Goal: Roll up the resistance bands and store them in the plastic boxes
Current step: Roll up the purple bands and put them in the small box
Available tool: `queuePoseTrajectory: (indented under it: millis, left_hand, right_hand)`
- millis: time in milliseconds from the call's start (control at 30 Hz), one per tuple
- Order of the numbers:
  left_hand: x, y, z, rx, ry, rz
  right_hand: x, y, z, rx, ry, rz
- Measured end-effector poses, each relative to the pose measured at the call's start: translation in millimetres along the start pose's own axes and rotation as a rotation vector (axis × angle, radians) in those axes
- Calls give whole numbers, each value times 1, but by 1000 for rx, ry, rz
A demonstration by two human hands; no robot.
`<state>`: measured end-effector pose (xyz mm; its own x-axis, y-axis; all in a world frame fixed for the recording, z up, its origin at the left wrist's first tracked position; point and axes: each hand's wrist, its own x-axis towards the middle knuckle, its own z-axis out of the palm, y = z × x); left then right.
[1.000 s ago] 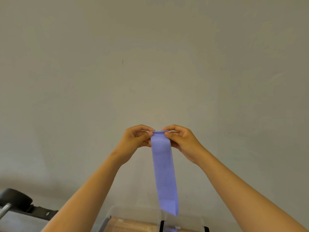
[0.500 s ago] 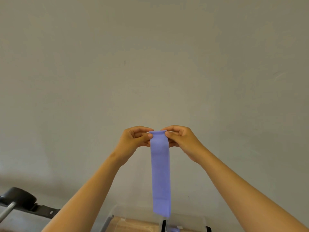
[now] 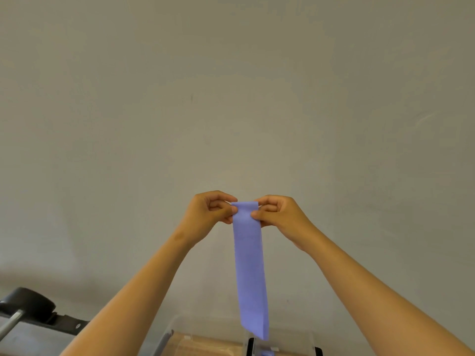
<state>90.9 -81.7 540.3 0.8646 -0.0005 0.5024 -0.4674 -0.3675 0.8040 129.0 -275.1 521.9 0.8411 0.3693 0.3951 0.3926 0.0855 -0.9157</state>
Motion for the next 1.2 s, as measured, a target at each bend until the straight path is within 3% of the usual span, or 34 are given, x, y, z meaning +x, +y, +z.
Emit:
queuePoseTrajectory:
  millis: [167, 500, 1033, 1200]
  left_hand:
    - [-1, 0, 0, 57, -19, 25]
    - [-7, -2, -1, -106, -29, -39]
    - [-7, 0, -1, 8, -65, 41]
    - [-10, 3, 4, -315, -46, 6]
  right_hand:
    - [-1, 0, 1, -39, 10, -27]
    - [-1, -2, 5, -56, 53, -63]
    - [-4, 0, 6, -173, 12, -95]
    - [-6, -5, 11, 205, 37, -82]
